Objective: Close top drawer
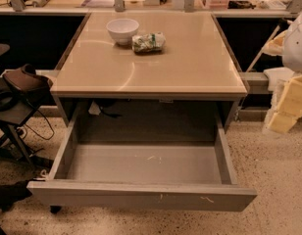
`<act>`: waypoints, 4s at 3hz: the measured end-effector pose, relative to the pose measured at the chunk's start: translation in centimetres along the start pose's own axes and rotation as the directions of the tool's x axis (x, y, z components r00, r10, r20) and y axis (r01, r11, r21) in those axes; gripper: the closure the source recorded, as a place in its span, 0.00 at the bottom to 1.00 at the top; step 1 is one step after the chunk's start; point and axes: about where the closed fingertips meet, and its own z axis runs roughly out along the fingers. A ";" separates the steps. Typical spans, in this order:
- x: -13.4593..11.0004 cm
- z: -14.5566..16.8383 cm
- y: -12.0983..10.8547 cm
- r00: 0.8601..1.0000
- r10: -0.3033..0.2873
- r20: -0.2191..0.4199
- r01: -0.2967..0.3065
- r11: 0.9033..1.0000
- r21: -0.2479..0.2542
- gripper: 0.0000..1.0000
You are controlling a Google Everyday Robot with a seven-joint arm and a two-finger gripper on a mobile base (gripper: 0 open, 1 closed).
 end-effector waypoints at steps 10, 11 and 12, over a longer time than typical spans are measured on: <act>1.0 27.1 26.9 0.957 0.243 0.157 -0.188 0.935 -0.301 0.00; 0.4 29.2 24.5 0.949 0.275 0.152 -0.217 0.924 -0.313 0.00; 1.3 30.6 22.4 0.942 0.314 0.118 -0.266 0.913 -0.310 0.00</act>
Offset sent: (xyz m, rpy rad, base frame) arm -0.1629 0.0408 -0.2033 0.1359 0.2149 -0.0895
